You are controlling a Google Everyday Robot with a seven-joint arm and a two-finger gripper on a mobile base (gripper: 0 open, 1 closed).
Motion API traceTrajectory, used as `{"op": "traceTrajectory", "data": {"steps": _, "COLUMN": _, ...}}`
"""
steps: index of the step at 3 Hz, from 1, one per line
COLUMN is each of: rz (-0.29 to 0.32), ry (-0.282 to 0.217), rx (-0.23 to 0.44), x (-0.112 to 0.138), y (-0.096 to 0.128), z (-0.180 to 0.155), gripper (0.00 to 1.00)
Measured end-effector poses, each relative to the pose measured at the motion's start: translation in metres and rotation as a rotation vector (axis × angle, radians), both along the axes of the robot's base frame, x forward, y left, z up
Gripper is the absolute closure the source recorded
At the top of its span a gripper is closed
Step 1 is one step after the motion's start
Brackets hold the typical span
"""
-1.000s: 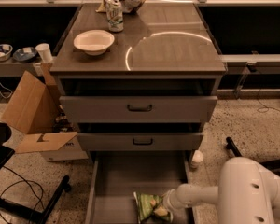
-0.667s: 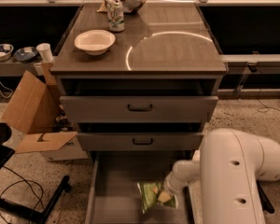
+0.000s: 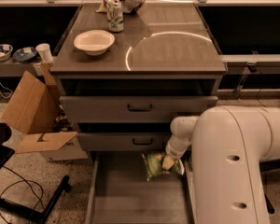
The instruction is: Pick green jalapeno chip bag from bottom drawer and place on counter
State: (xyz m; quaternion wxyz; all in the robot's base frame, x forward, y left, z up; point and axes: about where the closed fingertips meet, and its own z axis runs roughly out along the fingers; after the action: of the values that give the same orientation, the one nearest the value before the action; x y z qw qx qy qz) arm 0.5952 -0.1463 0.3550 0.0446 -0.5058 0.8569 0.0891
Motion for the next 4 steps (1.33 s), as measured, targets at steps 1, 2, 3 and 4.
{"op": "traceTrajectory", "data": {"steps": 1, "rz": -0.003, "ry": 0.056, "rx": -0.06, "x": 0.001, "y": -0.012, "z": 0.058, "gripper": 1.0}}
{"op": "traceTrajectory", "data": {"steps": 2, "rz": 0.003, "ry": 0.089, "rx": -0.077, "x": -0.007, "y": -0.017, "z": 0.069, "gripper": 1.0}}
{"op": "traceTrajectory", "data": {"steps": 3, "rz": 0.006, "ry": 0.099, "rx": -0.088, "x": -0.009, "y": -0.015, "z": 0.071, "gripper": 1.0}}
{"op": "traceTrajectory", "data": {"steps": 4, "rz": 0.015, "ry": 0.132, "rx": -0.16, "x": -0.02, "y": -0.016, "z": 0.111, "gripper": 1.0}}
